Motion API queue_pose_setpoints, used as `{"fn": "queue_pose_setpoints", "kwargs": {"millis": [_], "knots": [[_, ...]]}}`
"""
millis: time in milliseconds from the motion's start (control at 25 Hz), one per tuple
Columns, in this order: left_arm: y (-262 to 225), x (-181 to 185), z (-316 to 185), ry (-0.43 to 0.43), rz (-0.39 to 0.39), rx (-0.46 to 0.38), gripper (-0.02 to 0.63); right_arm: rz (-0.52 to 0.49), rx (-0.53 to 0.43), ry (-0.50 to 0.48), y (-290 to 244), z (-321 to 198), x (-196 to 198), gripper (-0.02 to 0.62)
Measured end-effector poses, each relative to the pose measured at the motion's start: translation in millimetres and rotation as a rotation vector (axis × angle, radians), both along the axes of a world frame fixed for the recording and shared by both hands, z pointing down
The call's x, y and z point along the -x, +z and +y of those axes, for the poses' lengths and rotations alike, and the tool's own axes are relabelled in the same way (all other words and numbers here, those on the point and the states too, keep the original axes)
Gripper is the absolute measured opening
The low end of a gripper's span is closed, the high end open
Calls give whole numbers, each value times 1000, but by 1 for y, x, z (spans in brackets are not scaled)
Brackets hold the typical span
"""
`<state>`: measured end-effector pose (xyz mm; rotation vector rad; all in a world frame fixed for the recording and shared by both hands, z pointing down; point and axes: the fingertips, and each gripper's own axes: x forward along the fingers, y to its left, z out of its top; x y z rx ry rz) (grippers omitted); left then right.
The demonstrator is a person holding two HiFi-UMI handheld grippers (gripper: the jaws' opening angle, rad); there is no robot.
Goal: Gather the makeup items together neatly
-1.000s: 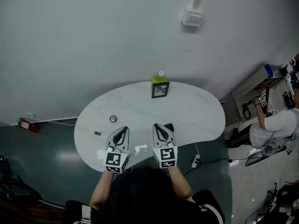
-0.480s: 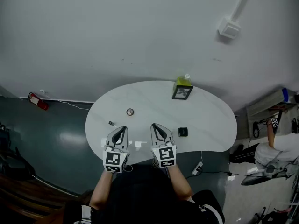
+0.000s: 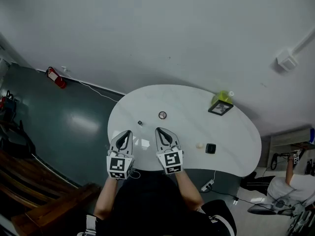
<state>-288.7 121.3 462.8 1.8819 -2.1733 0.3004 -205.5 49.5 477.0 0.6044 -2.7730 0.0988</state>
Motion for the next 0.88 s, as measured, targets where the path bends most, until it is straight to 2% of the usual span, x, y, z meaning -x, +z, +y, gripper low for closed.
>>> {"fn": "queue_pose_setpoints", "kwargs": {"millis": [200,360,880], "knots": [[21,36,11,-36,19,32,20,32,25,-46,20,7,42,32],[39,56,7,-17,42,68,20,65,52,-43,40,3,64,32],[116,87,-17,55,119,176,20,176,154,0,125,-11,94,32]]}}
